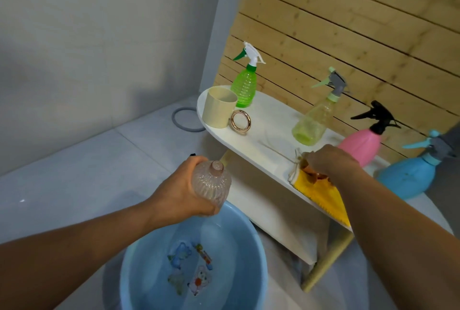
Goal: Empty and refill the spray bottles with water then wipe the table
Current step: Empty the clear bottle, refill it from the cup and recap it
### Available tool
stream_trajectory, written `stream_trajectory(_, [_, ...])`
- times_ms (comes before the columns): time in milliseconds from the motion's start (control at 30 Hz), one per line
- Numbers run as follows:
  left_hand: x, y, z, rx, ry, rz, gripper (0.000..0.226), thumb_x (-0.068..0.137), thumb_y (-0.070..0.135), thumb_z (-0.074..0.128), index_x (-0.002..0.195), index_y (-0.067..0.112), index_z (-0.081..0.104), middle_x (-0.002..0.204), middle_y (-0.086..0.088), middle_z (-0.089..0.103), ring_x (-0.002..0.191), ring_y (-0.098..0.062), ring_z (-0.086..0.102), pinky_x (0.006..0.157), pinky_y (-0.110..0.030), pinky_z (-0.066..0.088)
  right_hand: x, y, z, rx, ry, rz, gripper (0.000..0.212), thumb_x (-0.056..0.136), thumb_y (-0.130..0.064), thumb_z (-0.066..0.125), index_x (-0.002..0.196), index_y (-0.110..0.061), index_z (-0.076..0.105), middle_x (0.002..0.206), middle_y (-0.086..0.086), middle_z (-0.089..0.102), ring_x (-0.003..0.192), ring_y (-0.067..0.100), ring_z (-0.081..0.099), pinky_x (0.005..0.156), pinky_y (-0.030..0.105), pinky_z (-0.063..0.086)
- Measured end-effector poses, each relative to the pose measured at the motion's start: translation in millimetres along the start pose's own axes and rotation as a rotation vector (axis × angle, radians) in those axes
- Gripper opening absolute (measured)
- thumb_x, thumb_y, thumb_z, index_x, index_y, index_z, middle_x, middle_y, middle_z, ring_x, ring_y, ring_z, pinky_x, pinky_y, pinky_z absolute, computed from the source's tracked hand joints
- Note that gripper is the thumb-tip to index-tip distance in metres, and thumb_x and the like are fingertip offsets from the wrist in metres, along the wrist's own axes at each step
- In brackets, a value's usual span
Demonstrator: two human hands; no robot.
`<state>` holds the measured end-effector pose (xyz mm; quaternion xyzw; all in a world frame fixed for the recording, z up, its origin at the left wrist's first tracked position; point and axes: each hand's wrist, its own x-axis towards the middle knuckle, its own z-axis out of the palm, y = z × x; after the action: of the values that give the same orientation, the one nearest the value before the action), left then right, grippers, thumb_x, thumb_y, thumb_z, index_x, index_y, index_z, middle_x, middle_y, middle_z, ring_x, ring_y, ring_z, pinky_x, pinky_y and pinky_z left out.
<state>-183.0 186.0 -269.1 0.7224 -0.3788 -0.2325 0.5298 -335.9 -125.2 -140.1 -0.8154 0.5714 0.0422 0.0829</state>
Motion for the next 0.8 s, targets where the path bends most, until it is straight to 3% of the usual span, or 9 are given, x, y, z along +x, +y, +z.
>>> stream_trajectory(133, [0,0,1,0.020,0.003,-0.001,0.103,0.049,0.040,0.101,0.132,0.057,0.043,0.130,0.023,0.057,0.120,-0.010,0.060,0.095,-0.042,0.061,-6,1,1,-0.038,-0.029,-0.025,0.029,0.096,-0.039,0.045,0.078,-0.019,0.057,0.084,0.006,0.069,0.066,0.025,0.071,0.071,0.041,0.063])
stream_trajectory(200, [-1,-1,1,0.021,0.005,-0.002,0.101,0.049,0.040,0.100,0.131,0.056,0.043,0.128,0.022,0.058,0.117,-0.008,0.061,0.093,-0.041,0.061,-5,2,4,0.057,-0.063,0.003,0.031,0.096,-0.033,0.045,0.080,-0.012,0.062,0.085,0.010,0.070,0.072,0.031,0.075,0.074,0.047,0.063])
stream_trajectory(267, [-2,-2,1,0.032,0.006,-0.006,0.101,0.048,0.041,0.100,0.131,0.056,0.043,0.126,0.023,0.058,0.116,-0.008,0.061,0.092,-0.040,0.061,1,3,9,0.207,-0.065,0.043,0.031,0.095,-0.031,0.050,0.090,-0.004,0.065,0.082,0.012,0.070,0.069,0.032,0.075,0.069,0.042,0.064])
stream_trajectory(400, [-3,-3,1,0.047,0.014,-0.015,0.101,0.048,0.043,0.099,0.131,0.057,0.043,0.124,0.024,0.059,0.113,-0.008,0.062,0.090,-0.039,0.062,9,6,17,0.428,0.051,0.157,0.050,0.087,-0.049,0.069,0.102,-0.004,0.055,0.051,0.006,0.061,0.050,0.026,0.060,0.057,0.030,0.050])
stream_trajectory(467, [-4,-3,1,0.047,0.014,-0.015,0.101,0.047,0.044,0.099,0.131,0.057,0.043,0.123,0.025,0.059,0.113,-0.007,0.062,0.091,-0.039,0.061,11,5,18,0.515,0.096,0.173,0.059,0.073,-0.041,0.086,0.104,-0.003,0.055,0.040,0.002,0.055,0.052,0.020,0.058,0.055,0.029,0.046])
stream_trajectory(567, [-5,-2,0,0.049,0.009,-0.022,0.101,0.048,0.044,0.100,0.130,0.058,0.043,0.122,0.028,0.059,0.114,-0.007,0.062,0.092,-0.040,0.061,9,4,21,0.560,0.095,0.165,0.072,0.064,-0.034,0.092,0.113,-0.003,0.049,0.030,-0.004,0.049,0.042,0.014,0.054,0.041,0.025,0.039])
stream_trajectory(667, [-7,-1,1,0.054,0.003,-0.033,0.100,0.048,0.044,0.100,0.130,0.058,0.043,0.123,0.024,0.059,0.115,-0.008,0.061,0.093,-0.042,0.061,9,5,23,0.638,0.065,0.181,0.077,0.059,-0.026,0.089,0.120,-0.003,0.049,0.055,0.002,0.069,0.047,0.014,0.063,0.043,0.025,0.047])
stream_trajectory(733, [-9,0,2,0.052,-0.004,-0.042,0.101,0.048,0.042,0.099,0.131,0.056,0.043,0.126,0.021,0.059,0.117,-0.011,0.061,0.093,-0.044,0.061,12,5,24,0.673,0.052,0.180,0.068,0.058,-0.026,0.088,0.115,-0.005,0.057,0.097,0.001,0.075,0.070,0.017,0.069,0.064,0.034,0.060])
stream_trajectory(800, [-10,1,2,0.058,-0.014,-0.045,0.101,0.048,0.043,0.099,0.131,0.055,0.043,0.127,0.021,0.058,0.117,-0.012,0.061,0.093,-0.044,0.061,13,1,23,0.762,0.001,0.169,0.068,0.063,-0.024,0.090,0.122,-0.008,0.059,0.129,-0.007,0.065,0.087,0.018,0.071,0.079,0.037,0.061])
